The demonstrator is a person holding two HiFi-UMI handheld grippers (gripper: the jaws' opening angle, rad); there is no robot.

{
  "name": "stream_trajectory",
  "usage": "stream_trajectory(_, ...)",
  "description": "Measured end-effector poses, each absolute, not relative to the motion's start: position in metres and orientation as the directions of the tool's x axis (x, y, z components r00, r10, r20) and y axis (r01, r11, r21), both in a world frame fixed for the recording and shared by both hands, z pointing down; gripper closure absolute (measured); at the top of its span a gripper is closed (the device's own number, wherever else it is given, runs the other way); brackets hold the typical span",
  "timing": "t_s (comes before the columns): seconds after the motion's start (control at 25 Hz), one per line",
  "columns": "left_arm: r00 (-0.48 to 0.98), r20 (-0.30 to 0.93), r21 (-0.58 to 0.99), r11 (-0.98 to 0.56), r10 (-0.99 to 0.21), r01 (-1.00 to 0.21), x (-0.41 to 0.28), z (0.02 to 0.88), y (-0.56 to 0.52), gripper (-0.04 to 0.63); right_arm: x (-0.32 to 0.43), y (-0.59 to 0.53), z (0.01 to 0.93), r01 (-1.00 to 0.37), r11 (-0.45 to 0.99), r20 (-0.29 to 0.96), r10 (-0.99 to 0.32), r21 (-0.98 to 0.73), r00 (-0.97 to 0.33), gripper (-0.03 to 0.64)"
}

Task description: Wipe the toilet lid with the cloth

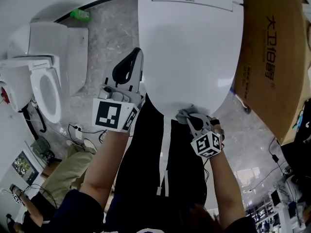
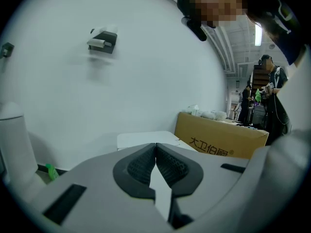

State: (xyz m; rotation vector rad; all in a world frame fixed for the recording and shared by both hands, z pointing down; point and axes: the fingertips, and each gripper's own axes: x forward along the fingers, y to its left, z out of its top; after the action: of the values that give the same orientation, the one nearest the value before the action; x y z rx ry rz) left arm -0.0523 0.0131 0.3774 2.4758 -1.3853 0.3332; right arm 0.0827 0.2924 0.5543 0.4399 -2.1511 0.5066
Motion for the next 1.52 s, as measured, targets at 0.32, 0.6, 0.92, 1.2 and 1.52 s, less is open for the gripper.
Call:
stream_trajectory(0.32,0.491,0.315,0.101,-0.486,-0.812,-0.868,-0.05,0.339,0.014,0.575,0.218,0.223,0.548,-0.79,0.614,0.867,-0.388,-0.009,-0.311,0.594)
stream_trajectory(0.6,0.455,0.315,0.063,-0.46,-0.833,-0.886,-0.056,0.288,0.016,0.575,0.303,0.138,0.413,-0.991,0.129,0.625,-0.77,-0.045,-0.128,0.594)
stream_trajectory(0.92,0.425,0.269,0.042,-0.431,-0.864,-0.902,-0.052,0.19,0.013,0.575,0.293,0.083,0.235,-0.981,0.163,0.332,-0.924,-0.103,-0.189,0.594)
stream_trajectory(1.2,0.411,0.177,0.012,-0.415,-0.894,-0.91,-0.045,0.081,0.011,0.575,0.269,0.047,0.066,-0.966,0.258,0.085,-0.963,0.016,-0.256,0.594)
stream_trajectory(1.52,0.393,0.112,-0.009,-0.396,-0.913,-0.918,-0.053,-0.021,0.032,0.575,0.24,0.05,-0.086,-0.95,0.303,-0.14,-0.94,0.069,-0.31,0.594)
